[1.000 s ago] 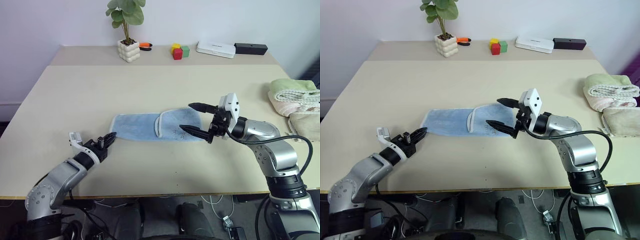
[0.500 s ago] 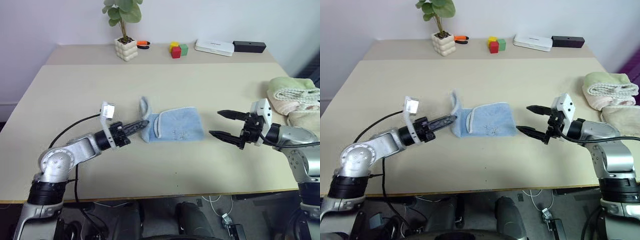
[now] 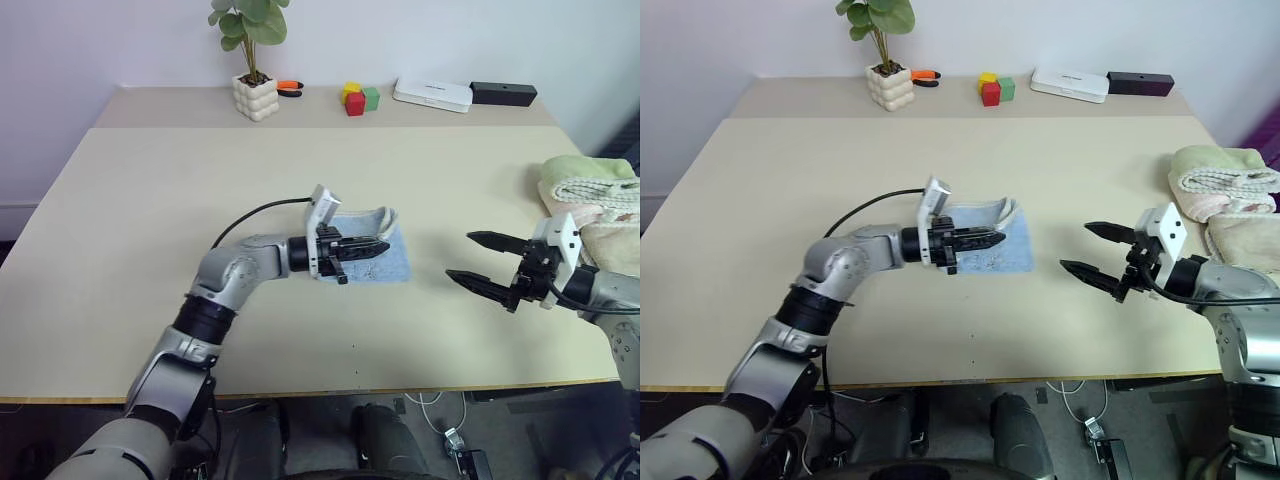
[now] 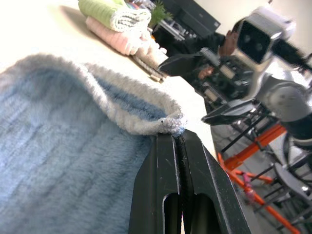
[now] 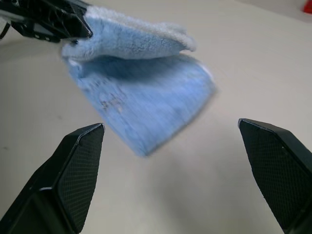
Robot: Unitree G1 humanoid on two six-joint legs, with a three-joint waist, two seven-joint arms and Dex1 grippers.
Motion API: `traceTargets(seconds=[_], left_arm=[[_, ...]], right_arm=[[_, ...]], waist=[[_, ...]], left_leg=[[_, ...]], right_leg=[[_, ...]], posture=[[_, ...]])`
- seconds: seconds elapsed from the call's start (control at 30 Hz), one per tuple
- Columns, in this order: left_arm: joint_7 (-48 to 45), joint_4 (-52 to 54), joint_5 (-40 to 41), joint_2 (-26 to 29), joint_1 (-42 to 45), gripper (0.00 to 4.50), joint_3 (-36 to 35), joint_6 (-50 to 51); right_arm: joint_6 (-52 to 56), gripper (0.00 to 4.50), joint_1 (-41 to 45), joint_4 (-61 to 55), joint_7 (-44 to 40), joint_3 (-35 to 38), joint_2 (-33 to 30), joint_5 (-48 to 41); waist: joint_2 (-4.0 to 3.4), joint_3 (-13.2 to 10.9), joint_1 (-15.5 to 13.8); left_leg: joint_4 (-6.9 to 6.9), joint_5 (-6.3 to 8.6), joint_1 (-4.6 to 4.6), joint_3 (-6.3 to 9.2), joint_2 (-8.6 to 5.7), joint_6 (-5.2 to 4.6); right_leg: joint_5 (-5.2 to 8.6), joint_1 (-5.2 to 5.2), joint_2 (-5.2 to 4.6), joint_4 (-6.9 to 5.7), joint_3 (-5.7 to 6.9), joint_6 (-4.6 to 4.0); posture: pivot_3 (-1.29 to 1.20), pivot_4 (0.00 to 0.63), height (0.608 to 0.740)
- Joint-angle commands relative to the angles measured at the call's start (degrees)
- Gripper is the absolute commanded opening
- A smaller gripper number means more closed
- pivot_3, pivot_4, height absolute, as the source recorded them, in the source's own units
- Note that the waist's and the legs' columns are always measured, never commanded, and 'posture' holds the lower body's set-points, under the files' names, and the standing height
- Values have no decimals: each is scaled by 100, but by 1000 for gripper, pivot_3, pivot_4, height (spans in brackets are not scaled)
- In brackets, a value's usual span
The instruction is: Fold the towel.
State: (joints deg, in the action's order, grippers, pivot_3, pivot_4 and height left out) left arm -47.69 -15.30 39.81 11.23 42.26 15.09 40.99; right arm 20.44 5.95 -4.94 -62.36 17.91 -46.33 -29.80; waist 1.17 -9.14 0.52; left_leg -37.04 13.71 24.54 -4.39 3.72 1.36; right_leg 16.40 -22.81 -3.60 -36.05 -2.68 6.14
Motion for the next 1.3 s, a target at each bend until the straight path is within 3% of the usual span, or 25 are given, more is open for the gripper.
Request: traceTargets(seconds=[0.03,0.47,0.57,0.8,0.83,1.03,1.07,1.13,1.2,1.3], left_arm=[[-128,-440,-434,-226,258,20,-10,-308],[-420,-1355,-1433,-1095,348,20,10,-702],[-535,-1312,-1501,-1113,280,864,-38,-726],[-802,-704,-1345,-909,134,4155,-179,-298],[-838,-603,-1275,-893,132,4412,-230,-204],[-561,85,-914,-711,127,4412,-873,37],[-476,180,-774,-701,120,4195,-1064,129],[-308,338,-396,-721,118,3643,-1456,455],[71,477,-264,-752,28,2779,-1794,502],[499,463,-238,-808,-118,1108,-2150,314]], right_arm=[[-77,4500,-21,-325,71,188,-55,-98],[-171,4500,-72,-511,364,103,30,-20],[-177,4500,-21,-513,393,45,53,-28],[-236,4500,435,-211,512,-223,264,15],[-259,4500,538,-136,583,-253,329,50],[-173,4500,1351,68,1632,-306,1384,-156],[-142,4245,1368,-26,1777,-373,1580,-180],[-163,3734,1389,-122,2130,-535,1925,-25],[-170,2823,1455,-155,2500,-613,2276,32],[-232,1204,1566,-203,2986,-783,2727,154]], waist=[[2,-2,11],[5,-4,-7],[4,-4,-1],[4,-4,9],[3,-4,14],[-1,-5,13],[-1,-6,13],[-1,-6,11],[-5,-8,9],[-5,-7,8]], left_leg=[[0,0,0,2,0,0],[-2,0,4,4,-1,0],[-2,0,3,4,-1,0],[-1,0,3,6,0,0],[-2,0,3,6,0,0],[-2,-1,2,6,3,0],[-1,-1,2,6,3,0],[0,-1,2,9,5,0],[-1,-1,2,9,7,0],[-4,-2,2,7,6,1]], right_leg=[[0,0,0,0,0,1],[1,-1,0,-2,0,6],[1,-1,0,-3,0,7],[-6,-2,2,-6,1,20],[-6,-2,2,-6,1,20],[-11,-4,4,-12,1,28],[-11,-4,4,-14,1,29],[-13,-4,7,-17,3,34],[-18,-4,6,-20,6,48],[-19,-3,5,-22,5,51]], posture=[[0,150,735],[0,150,735],[0,150,735],[0,150,735],[0,150,735],[0,150,735],[0,150,735],[0,150,735],[0,150,735],[0,150,735]])
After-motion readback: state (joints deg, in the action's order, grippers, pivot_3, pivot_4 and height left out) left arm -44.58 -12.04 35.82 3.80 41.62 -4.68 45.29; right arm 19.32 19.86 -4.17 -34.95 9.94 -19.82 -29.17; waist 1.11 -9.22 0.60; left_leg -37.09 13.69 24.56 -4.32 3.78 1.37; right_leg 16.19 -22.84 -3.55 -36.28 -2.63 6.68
